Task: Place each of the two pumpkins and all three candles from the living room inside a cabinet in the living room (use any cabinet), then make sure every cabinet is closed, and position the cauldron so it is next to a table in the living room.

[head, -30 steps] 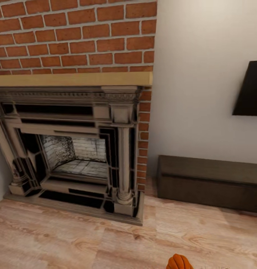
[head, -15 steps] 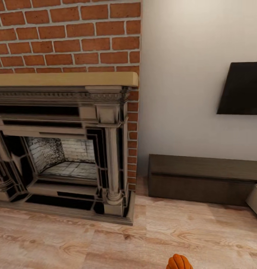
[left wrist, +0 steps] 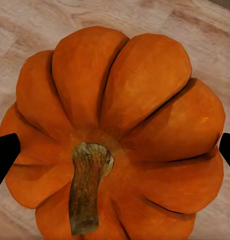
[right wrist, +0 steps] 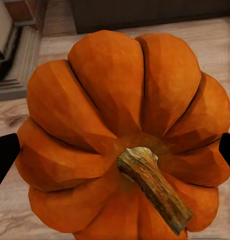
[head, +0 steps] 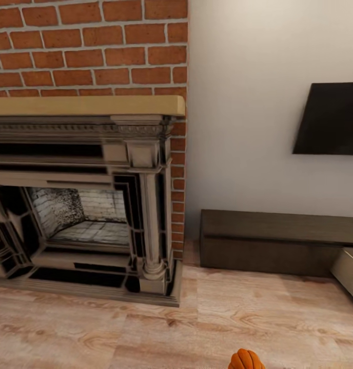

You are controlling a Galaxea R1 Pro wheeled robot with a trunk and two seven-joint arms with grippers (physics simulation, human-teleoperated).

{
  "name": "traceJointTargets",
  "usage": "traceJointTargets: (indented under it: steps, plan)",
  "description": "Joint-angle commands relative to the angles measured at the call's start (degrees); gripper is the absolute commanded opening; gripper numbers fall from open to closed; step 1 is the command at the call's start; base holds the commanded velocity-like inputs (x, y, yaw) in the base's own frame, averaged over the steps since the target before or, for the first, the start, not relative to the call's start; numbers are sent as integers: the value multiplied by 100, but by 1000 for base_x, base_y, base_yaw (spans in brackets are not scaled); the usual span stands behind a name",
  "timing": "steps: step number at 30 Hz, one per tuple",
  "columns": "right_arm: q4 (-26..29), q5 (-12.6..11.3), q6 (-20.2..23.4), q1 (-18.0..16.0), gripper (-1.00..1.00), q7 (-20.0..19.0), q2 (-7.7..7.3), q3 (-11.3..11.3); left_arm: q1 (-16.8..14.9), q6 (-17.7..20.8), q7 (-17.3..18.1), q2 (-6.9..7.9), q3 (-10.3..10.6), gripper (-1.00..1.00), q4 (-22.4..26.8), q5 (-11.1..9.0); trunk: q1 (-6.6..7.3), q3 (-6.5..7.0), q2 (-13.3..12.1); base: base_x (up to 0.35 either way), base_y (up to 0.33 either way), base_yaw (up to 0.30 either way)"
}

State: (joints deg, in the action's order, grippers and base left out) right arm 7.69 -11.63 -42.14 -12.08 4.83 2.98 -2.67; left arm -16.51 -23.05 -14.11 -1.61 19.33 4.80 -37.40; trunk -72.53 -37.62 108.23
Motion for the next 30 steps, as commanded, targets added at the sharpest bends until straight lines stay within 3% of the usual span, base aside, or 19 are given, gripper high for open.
traceJointTargets:
  steps: [1, 12, 25, 30]
  plan:
    - [-3, -15, -13, -5, -100, 36, -1, -32, -2, -6, -66, 1, 53, -100, 4, -4, 1, -7, 3, 0, 0, -253]
    - [-11, -2, -22, -5, -100, 36, -8, -30, -2, -15, -66, -5, 54, -100, 4, 2, 1, -9, 3, 0, -5, -291]
    - [-13, 20, -32, -5, -100, 27, -8, -32, -2, -15, -66, -6, 60, -100, 4, 5, 1, 21, 3, 57, -259, -300]
    - [-13, 20, -32, -5, -100, 27, -8, -32, -2, -22, -66, -6, 59, -100, 4, 5, 1, 35, 3, 2, -21, -300]
